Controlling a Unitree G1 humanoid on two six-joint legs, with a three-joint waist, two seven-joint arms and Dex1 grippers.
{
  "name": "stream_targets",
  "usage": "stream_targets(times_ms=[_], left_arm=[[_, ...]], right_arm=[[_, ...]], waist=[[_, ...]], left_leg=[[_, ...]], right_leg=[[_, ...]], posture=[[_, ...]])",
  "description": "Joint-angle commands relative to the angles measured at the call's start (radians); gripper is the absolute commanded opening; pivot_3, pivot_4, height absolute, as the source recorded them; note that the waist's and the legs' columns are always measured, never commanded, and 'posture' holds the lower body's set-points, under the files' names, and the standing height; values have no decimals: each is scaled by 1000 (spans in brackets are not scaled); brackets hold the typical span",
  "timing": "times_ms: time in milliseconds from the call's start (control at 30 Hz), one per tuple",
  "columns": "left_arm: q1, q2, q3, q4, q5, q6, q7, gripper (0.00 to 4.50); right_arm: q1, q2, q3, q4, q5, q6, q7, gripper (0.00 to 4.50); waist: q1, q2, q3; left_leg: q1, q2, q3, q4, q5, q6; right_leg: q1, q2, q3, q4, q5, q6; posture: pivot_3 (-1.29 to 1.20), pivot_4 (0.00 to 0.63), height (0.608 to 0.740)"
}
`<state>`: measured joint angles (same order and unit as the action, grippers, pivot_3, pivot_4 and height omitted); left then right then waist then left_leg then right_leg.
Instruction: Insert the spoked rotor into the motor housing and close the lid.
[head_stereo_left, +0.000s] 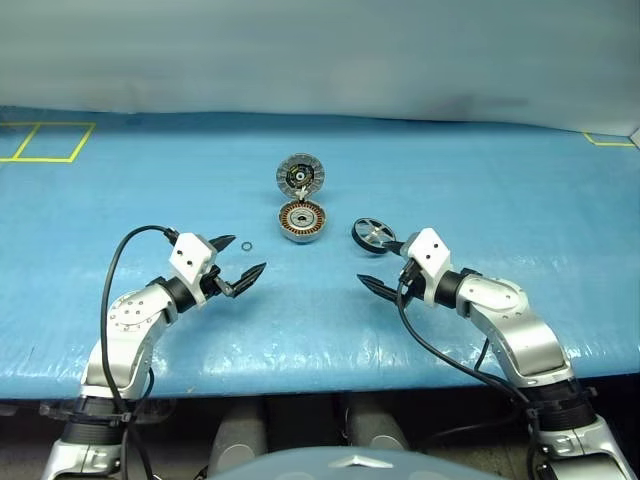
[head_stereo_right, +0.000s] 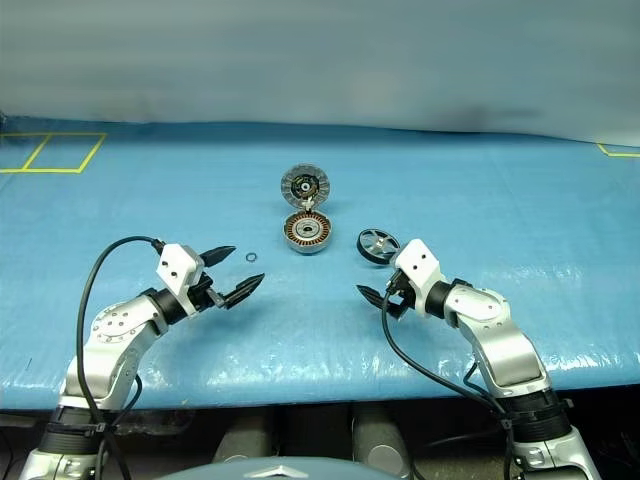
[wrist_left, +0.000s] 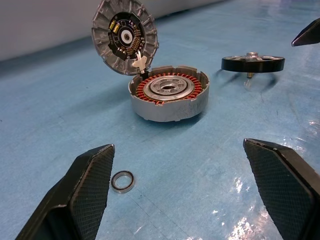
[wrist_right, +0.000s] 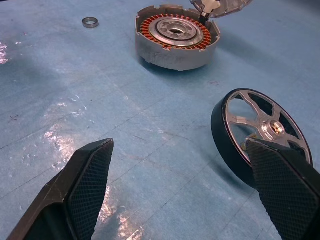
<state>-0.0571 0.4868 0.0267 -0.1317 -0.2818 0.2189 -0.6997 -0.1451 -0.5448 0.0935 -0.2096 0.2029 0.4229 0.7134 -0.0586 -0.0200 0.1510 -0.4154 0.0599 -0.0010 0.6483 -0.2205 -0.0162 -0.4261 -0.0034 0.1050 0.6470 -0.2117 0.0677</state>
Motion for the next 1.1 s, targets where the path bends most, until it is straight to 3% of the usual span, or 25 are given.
stream_targets(times_ms=[33, 167, 267, 400, 800, 1100], left_arm=[[-26, 33, -8, -3, 17, 16, -18, 4500], [-115, 121, -62, 10, 111, 29, -47, 4500], [-279, 235, -181, 71, 270, 7, -121, 4500], [-523, 282, -353, 214, 438, -61, -246, 4500], [-1095, 100, -661, 731, 666, -453, -590, 4500], [-1297, -36, -809, 975, 858, -662, -657, 4500]], right_arm=[[-1, 3, -13, -32, 3, -18, -7, 4471], [-5, 9, -10, -26, 0, -21, -10, 4471], [-17, 10, -3, -12, -3, -25, -7, 4471], [-39, 11, 4, 5, -3, -20, -4, 4471], [33, -2, -15, -95, 29, -6, 4, 4471], [128, -14, -37, -185, 40, 20, -24, 4471]], waist=[[0, 0, 0], [1, 0, 0], [8, 0, 0], [16, 0, 0], [27, -1, 1], [23, -1, 1]], left_leg=[[0, 0, 0, 0, 0, 0], [0, 0, 0, 0, 0, 0], [0, 0, -1, 1, 0, 0], [0, -1, 0, 2, 0, 0], [-5, -1, -1, 1, -1, 2], [-6, -1, -2, 3, -2, 3]], right_leg=[[0, 0, 0, 0, 0, 0], [0, 0, 0, 0, 0, 0], [0, 1, 0, 2, 0, 0], [1, 0, 0, 1, 0, 0], [-2, 2, 0, -1, -1, -1], [-2, 2, 1, -1, -1, 0]], posture=[[0, 150, 740], [0, 150, 740], [0, 150, 740], [0, 150, 740], [0, 150, 740], [0, 150, 740]])
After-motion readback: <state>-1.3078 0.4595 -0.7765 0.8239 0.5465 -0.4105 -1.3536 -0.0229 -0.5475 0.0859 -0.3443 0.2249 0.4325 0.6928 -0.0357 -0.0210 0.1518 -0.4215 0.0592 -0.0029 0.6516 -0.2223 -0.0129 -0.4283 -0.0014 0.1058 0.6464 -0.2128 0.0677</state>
